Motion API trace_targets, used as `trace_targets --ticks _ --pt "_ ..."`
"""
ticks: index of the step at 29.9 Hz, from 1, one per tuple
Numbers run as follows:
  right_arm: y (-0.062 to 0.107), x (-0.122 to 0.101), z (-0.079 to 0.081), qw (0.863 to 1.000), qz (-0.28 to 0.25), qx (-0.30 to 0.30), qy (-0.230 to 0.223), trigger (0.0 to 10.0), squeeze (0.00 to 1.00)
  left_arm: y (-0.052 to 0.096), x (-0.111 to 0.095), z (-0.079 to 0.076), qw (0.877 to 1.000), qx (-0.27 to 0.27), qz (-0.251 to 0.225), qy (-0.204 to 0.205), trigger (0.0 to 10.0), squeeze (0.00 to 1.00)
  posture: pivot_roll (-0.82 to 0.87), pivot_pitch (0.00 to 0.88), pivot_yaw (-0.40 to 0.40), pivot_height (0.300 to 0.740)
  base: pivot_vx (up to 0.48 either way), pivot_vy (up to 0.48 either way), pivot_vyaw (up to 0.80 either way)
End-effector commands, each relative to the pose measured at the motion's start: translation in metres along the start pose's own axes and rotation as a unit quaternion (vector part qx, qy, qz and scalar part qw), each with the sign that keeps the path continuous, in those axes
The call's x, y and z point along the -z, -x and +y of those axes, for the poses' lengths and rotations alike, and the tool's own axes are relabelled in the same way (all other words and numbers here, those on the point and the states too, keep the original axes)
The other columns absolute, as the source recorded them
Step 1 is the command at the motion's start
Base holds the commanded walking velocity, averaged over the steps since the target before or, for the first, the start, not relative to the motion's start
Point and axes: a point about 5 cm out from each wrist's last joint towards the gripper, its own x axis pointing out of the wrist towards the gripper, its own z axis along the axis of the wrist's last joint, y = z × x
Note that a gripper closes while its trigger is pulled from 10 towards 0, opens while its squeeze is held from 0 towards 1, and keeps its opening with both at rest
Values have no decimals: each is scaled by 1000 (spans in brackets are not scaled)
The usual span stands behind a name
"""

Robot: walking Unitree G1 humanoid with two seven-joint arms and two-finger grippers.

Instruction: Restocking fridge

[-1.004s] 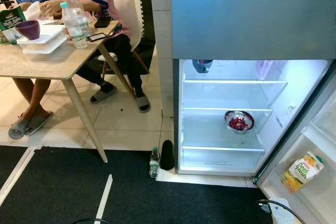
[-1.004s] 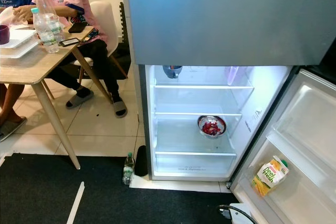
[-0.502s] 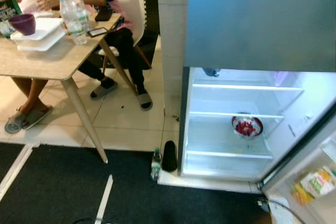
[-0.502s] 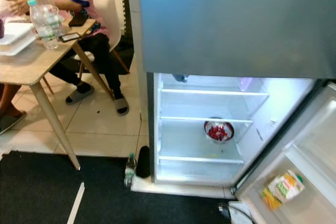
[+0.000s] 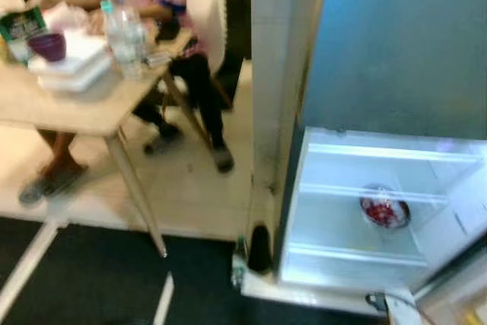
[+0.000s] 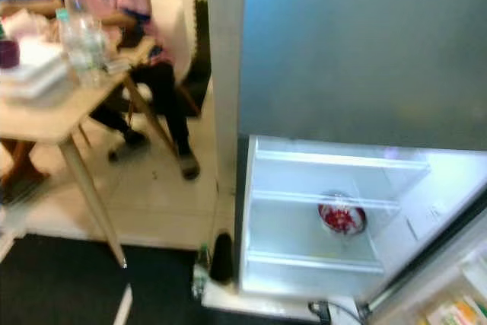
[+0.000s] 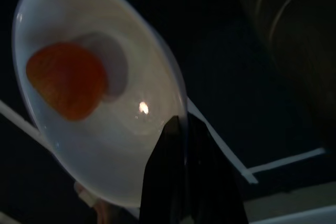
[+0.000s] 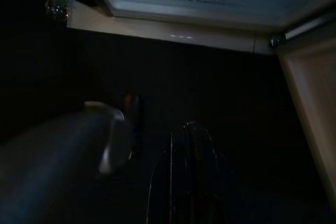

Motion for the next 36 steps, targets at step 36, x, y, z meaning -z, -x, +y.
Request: trace_targets --ticks 36 --pt "0 -3 1 1000 -11 -11 -23 10000 0 0 -2 -4 1000 17 -14 19 10000 0 -35 26 16 740 33 -253 -148"
